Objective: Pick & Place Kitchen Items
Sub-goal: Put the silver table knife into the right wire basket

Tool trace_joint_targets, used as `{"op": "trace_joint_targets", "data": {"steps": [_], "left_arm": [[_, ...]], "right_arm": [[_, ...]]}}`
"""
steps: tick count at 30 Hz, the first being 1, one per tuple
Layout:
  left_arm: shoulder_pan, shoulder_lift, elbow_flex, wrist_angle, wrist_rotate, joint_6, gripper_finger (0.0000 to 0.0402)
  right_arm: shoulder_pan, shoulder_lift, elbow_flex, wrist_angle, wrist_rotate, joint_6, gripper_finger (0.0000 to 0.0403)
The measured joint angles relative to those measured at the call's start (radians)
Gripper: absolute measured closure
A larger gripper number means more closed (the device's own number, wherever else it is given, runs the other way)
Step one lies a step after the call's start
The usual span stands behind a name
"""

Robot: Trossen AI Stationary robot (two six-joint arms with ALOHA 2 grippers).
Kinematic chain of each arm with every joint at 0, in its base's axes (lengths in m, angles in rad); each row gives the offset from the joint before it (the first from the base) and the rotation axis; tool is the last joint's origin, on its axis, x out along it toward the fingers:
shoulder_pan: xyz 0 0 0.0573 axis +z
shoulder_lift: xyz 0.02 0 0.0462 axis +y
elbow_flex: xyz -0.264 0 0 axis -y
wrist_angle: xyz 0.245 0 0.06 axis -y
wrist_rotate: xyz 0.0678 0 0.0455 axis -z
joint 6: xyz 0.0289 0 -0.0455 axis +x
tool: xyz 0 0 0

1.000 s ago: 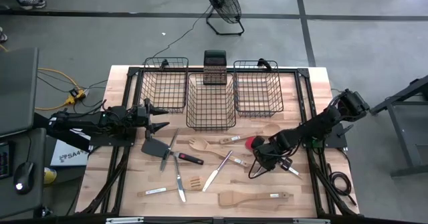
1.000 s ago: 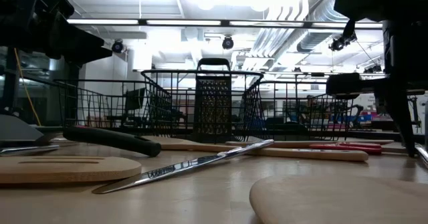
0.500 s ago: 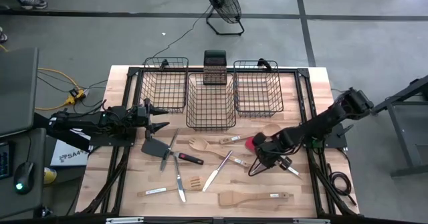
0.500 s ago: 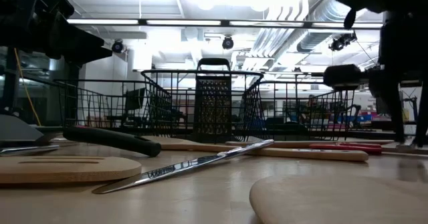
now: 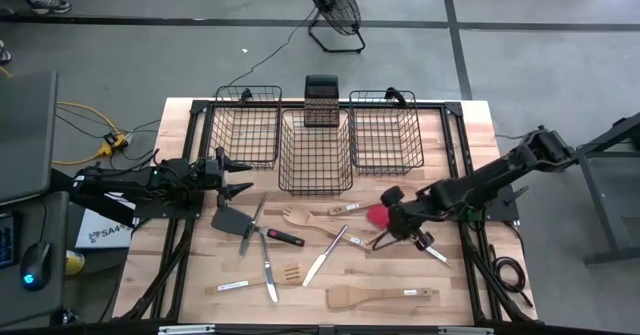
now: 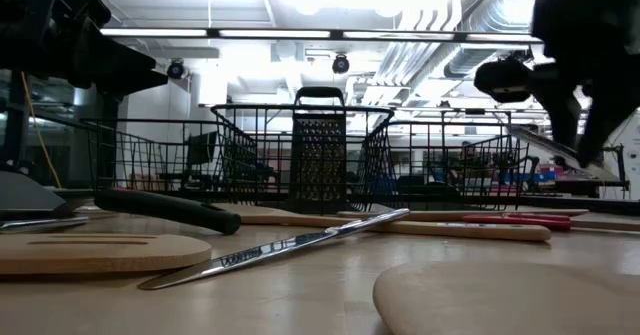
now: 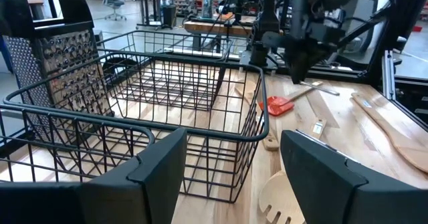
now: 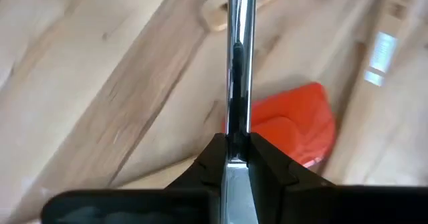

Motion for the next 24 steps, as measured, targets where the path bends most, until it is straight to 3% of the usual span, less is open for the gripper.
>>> {"op": "trace_joint_targets", "data": {"steps": [10,24], "left_arm": [[0.0,0.0,0.0,0.0,0.0,0.0,0.0165],[0.0,0.0,0.0,0.0,0.0,0.0,0.0165]], "right_arm": [[-0.081,-0.079,0.074,0.002,0.007,0.188,0.0372],[-0.273,-0.095,0.303,-0.167,0.235,0.347,0.0372]]}}
